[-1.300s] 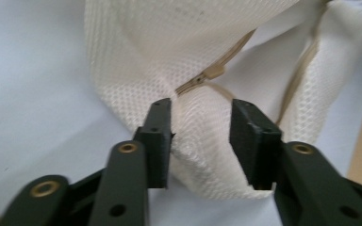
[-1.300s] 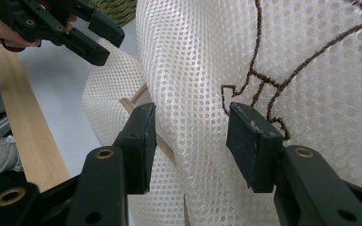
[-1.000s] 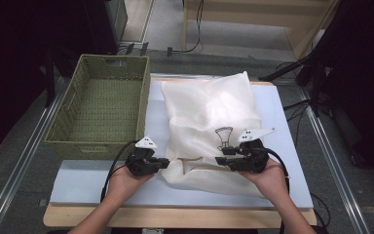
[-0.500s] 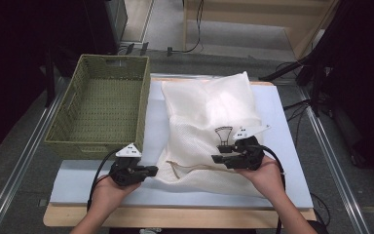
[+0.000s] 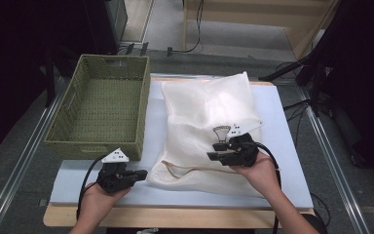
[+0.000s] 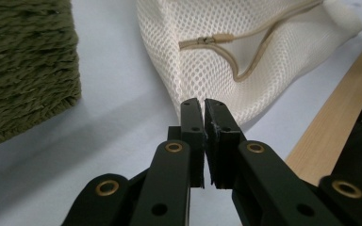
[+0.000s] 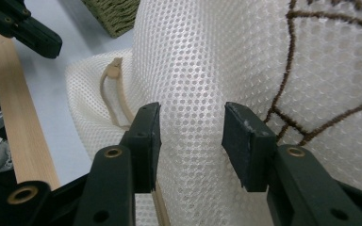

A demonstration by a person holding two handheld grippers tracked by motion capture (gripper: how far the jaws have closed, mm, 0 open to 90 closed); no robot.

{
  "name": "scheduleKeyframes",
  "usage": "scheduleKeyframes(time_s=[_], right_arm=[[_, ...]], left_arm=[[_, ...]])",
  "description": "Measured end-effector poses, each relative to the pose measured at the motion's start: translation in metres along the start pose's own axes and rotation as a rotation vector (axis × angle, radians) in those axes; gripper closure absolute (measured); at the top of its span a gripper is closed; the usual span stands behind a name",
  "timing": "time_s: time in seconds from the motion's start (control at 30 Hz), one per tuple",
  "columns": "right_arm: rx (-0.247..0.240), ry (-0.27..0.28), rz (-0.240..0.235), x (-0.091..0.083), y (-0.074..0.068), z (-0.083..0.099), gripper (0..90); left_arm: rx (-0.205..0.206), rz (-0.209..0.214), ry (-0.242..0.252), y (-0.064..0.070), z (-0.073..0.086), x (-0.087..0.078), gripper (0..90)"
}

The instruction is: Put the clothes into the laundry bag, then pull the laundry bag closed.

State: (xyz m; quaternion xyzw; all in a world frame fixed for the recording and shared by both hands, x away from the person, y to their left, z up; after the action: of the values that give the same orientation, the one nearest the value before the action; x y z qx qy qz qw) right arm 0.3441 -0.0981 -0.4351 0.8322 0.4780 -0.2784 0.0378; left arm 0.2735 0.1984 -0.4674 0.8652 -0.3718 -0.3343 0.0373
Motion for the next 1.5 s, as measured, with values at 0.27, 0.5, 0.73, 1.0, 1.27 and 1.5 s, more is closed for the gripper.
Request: scheduleKeyframes(time_s=[0.27,0.5,0.73,1.0,1.27,1.5], right_arm=[[0.018,0.009,-0.012,0.000,-0.005,-0.004,59.5],[-0.021,0.003,-0.055,0.009,-0.023,-0.011,57.0],[-0.041,-0.012,-0.076,0.021,-0.034,-0.015,57.0],[-0.031,-0.033,-0.083,0.039,-0.041,-0.017,56.8],[-0.013,-0.047,-0.113,0.050,-0.047,-0.020,50.4],[-0.033,-0.013,-0.111,0.056,-0.048,-0.026,48.0]], left_arm=[[0.021,0.005,0.015,0.002,-0.009,-0.004,76.1],[0.027,0.020,0.028,0.003,-0.014,-0.006,70.2],[0.050,0.054,0.050,0.004,-0.022,-0.003,54.8],[0.042,0.044,0.046,0.003,-0.026,0.000,45.9],[0.042,0.029,0.040,-0.001,-0.028,0.001,44.8],[0.046,0.029,0.042,-0.004,-0.030,0.000,45.0]])
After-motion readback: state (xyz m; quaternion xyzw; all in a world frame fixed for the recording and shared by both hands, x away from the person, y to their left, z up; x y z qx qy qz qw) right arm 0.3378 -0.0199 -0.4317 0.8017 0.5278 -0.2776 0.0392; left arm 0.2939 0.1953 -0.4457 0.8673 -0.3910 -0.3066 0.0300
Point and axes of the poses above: each handheld gripper's, and its own axes: x roughly forward along the jaws, z roughly out of its underside, y roughly to its right, the point moved 6 cm from there along x, roughly forward along the jaws, and after that the axes turned 11 degrees about y, right-handed, at the moved point
